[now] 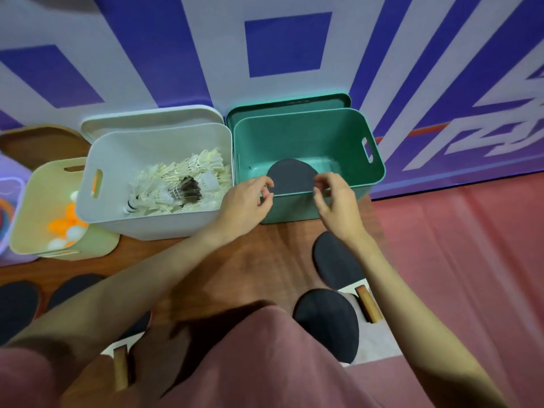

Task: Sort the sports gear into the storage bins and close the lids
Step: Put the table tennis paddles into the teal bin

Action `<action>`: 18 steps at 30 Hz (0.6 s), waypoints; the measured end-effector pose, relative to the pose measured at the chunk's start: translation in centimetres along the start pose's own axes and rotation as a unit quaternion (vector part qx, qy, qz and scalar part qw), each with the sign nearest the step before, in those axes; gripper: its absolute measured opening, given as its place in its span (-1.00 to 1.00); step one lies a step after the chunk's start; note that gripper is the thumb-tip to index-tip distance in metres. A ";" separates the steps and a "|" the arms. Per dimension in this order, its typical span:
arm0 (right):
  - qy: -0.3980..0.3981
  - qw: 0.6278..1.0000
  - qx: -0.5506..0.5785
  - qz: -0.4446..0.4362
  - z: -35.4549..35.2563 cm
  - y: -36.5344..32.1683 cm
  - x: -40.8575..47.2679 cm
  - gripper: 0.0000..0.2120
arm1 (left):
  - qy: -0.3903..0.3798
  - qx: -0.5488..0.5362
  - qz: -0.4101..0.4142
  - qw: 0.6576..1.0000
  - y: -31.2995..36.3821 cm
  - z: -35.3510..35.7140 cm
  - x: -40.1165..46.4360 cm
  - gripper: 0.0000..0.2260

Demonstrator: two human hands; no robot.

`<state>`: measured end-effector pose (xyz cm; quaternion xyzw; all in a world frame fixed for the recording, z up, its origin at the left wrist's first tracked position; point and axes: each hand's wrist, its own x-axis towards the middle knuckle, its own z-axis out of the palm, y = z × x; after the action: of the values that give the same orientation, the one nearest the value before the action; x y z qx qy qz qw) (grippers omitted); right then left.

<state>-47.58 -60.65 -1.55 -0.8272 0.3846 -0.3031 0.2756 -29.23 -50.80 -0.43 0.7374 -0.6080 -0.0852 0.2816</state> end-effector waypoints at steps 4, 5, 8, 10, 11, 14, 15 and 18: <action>0.005 0.999 -0.005 0.054 -0.4 1.3 -5.6 -0.83 | -0.043 -0.022 -0.043 0.998 0.2 1.3 -3.9 -0.86; 0.009 0.997 -0.009 0.070 -0.6 1.7 -6.9 -0.84 | -0.052 -0.030 -0.059 0.996 0.4 1.8 -5.0 -0.86; 0.015 0.993 -0.030 0.112 -1.4 3.0 -10.6 -0.84 | -0.088 -0.054 -0.072 0.992 1.1 3.4 -8.2 -0.84; 0.006 0.985 -0.055 0.164 -1.8 4.2 -13.0 -0.81 | -0.125 -0.070 -0.079 0.986 1.9 4.6 -10.2 -0.83; -0.002 0.979 -0.071 0.193 -1.9 4.8 -14.1 -0.79 | -0.144 -0.076 -0.086 0.983 2.4 5.2 -11.1 -0.83; -0.031 0.961 -0.111 0.252 -1.7 6.5 -17.4 -0.74 | -0.204 -0.086 -0.120 0.968 4.2 7.3 -13.9 -0.83; -0.041 0.955 -0.119 0.267 -1.6 7.0 -18.4 -0.72 | -0.230 -0.087 -0.133 0.960 4.8 8.1 -14.9 -0.84; -0.057 0.939 -0.142 0.307 -1.2 8.4 -21.1 -0.69 | -0.303 -0.093 -0.177 0.932 6.3 10.8 -18.3 -0.86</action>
<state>-63.32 -48.58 -12.66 -0.7152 0.6428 -0.0985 0.2561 -44.08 -37.54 -10.07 0.7427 -0.5131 -0.4097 0.1315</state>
